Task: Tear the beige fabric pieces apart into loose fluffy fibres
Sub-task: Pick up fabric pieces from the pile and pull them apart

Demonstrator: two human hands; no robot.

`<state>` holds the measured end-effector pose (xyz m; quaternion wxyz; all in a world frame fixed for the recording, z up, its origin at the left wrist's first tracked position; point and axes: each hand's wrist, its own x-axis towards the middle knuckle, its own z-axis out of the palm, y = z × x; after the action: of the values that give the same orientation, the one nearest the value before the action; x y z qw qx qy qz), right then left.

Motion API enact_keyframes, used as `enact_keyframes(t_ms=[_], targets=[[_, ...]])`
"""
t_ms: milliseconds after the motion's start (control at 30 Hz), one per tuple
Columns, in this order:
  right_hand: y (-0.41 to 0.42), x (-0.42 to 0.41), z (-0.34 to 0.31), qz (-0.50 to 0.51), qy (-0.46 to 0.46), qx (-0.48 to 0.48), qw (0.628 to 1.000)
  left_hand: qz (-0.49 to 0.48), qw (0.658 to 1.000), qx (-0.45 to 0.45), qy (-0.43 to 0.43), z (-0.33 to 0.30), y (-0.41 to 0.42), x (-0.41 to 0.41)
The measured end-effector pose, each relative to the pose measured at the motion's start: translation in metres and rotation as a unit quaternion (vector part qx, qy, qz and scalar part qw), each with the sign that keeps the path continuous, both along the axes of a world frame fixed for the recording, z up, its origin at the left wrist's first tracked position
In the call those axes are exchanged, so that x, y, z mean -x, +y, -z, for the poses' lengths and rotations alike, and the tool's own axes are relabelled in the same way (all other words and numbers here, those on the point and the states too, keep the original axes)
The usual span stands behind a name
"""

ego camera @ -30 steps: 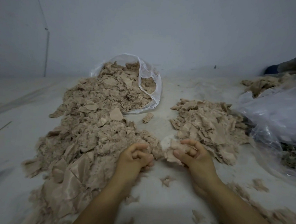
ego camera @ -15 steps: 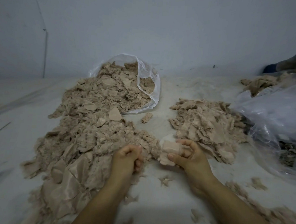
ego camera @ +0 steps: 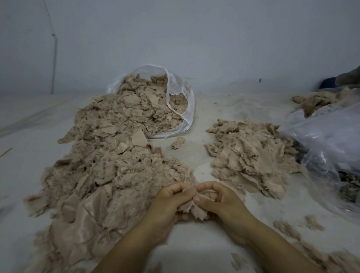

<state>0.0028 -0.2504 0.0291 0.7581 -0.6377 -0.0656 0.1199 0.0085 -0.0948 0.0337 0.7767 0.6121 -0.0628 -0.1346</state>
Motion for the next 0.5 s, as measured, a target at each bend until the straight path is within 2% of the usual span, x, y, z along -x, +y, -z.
enact_keyframes(t_ms=[200, 333, 400, 500], targets=[[-0.0001, -0.0019, -0.003, 0.001, 0.0, 0.046, 0.999, -0.108, 0.994, -0.001, -0.004, -0.0007, 0.0044, -0.0049], [-0.0022, -0.0018, -0.0071, 0.008, -0.011, 0.061, 0.998, -0.127, 0.991, 0.036, 0.004, 0.0003, 0.0058, -0.0082], [-0.0028, 0.0005, -0.0085, -0.008, -0.016, 0.054, 0.998, -0.12, 0.992, 0.026, -0.01, 0.0006, 0.0065, -0.008], [0.0001, 0.0047, -0.0078, -0.031, -0.044, 0.08, 0.995, -0.048, 0.998, -0.002, -0.05, 0.0008, 0.0038, -0.002]])
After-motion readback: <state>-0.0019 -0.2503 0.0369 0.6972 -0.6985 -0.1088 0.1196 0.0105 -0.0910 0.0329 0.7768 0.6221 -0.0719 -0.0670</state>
